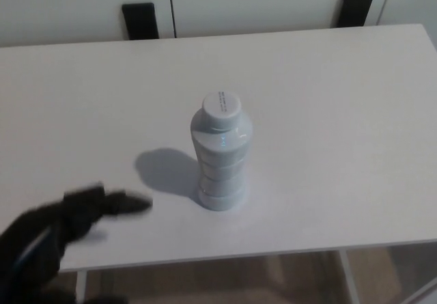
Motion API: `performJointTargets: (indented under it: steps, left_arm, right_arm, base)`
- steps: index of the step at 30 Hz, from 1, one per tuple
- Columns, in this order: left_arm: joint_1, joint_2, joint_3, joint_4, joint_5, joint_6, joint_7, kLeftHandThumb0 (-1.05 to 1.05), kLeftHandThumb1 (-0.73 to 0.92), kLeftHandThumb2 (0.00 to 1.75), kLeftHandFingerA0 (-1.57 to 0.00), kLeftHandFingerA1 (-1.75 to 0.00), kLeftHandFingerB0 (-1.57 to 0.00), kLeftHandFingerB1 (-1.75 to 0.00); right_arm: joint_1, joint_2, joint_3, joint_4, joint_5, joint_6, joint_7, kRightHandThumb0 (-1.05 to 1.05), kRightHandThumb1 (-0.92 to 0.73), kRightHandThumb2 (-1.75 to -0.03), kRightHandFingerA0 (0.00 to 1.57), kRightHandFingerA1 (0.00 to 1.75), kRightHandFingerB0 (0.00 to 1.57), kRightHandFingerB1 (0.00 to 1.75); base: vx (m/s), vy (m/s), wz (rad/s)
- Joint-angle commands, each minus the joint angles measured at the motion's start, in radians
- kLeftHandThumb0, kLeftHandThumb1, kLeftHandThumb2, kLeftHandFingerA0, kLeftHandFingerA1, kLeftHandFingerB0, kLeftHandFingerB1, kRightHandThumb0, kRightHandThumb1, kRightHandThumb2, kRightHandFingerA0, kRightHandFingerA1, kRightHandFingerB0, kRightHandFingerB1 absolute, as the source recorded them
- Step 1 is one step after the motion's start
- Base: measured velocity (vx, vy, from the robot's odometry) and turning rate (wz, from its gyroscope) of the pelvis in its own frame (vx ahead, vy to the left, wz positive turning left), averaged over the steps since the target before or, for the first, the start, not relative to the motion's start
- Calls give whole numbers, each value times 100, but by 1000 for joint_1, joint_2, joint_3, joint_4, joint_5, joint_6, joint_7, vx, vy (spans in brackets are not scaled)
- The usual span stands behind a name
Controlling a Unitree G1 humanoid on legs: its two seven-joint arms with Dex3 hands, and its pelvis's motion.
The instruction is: The robot picks up a bottle from a person using its left hand and walk towards the table in frontand put the bottle on the table.
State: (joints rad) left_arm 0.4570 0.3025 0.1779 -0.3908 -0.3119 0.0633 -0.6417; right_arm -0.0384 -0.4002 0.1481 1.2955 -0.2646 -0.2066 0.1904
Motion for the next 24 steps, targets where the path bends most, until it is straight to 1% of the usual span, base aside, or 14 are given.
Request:
performJointTargets:
  steps: [1, 4, 5, 7, 9, 10, 13, 15, 18, 19, 20, 21, 22, 24]
  left_arm:
    - [309, 84, 122, 87, -366, -39, -502, -55, 20, 56, -107, -53, -95, -49]
    - [273, 189, 54, 226, -199, -118, -558, -65, 26, 61, -92, -51, -84, -48]
    - [258, 195, 42, 261, -180, -139, -568, -67, 36, 53, -90, -47, -82, -44]
    - [213, 189, 12, 357, -146, -200, -586, -72, 42, 55, -90, -46, -80, -43]
    - [133, 185, -17, 463, -190, -1, -596, -65, 42, 54, -87, -50, -74, -45]
    - [104, 184, -30, 503, -182, 34, -586, -67, 44, 54, -88, -49, -74, -43]
    - [-48, 173, -76, 623, -99, 78, -480, -65, 51, 57, -93, -51, -76, -44]
    - [-126, 140, -79, 686, -81, 176, -359, -61, 51, 56, -93, -54, -78, -48]
    - [-216, 82, -60, 861, -61, 150, -276, -63, 49, 55, -87, -61, -76, -51]
    - [-273, 55, -45, 967, -37, 139, -191, -65, 49, 54, -94, -64, -77, -57]
    - [-307, 40, -35, 1034, -21, 125, -136, -72, 39, 85, -93, -76, -76, -69]
    - [-321, 35, -30, 1067, -13, 110, -112, -72, 39, 85, -93, -76, -76, -69]
    - [-357, 21, -11, 1153, -9, 90, -59, -69, 49, 58, -103, -73, -78, -66]
    - [-401, 13, 25, 1297, 2, 25, 47, -65, 51, 55, -112, -83, -82, -73]
  right_arm:
    - [47, -21, 0, 8, -7, 9, -12, -31, -77, -63, 53, 41, 42, 35]
    - [49, -14, 4, 20, -13, 28, -12, -33, -74, -62, 54, 40, 44, 35]
    - [53, -14, 5, 21, -15, 27, -15, -33, -74, -62, 54, 40, 42, 35]
    - [64, -15, 8, 23, -19, 23, -23, -32, -75, -62, 54, 40, 41, 35]
    - [70, -17, 9, 20, -19, 19, -17, -32, -75, -62, 52, 40, 41, 35]
    - [79, -18, 9, 16, -18, 13, -15, -32, -75, -62, 52, 40, 41, 35]
    - [91, -15, 12, 16, -21, 16, -24, -33, -75, -62, 52, 40, 42, 35]
    - [94, -12, 10, 16, -20, 17, -26, -33, -74, -62, 53, 41, 42, 35]
    - [97, -8, 12, 22, -22, 14, -29, -34, -73, -62, 52, 40, 41, 35]
    - [94, -8, 11, 24, -21, 12, -27, -34, -74, -62, 55, 40, 42, 35]
    - [93, -8, 10, 23, -20, 11, -25, -34, -74, -62, 55, 40, 41, 35]
    - [92, -8, 10, 22, -20, 11, -24, -34, -74, -62, 55, 40, 41, 35]
    - [91, -11, 14, 20, -24, 5, -27, -35, -75, -62, 54, 39, 42, 35]
    - [80, -16, 12, 21, -24, 11, -26, -35, -74, -62, 56, 41, 43, 35]
  base:
    - [0, 0, 0]
    - [0, 0, 0]
    - [0, 0, 0]
    - [0, 0, 0]
    - [0, 0, 0]
    - [0, 0, 0]
    - [0, 0, 0]
    - [0, 0, 0]
    - [0, 0, 0]
    - [0, 0, 0]
    - [0, 0, 0]
    - [0, 0, 0]
    - [0, 0, 0]
    - [0, 0, 0]
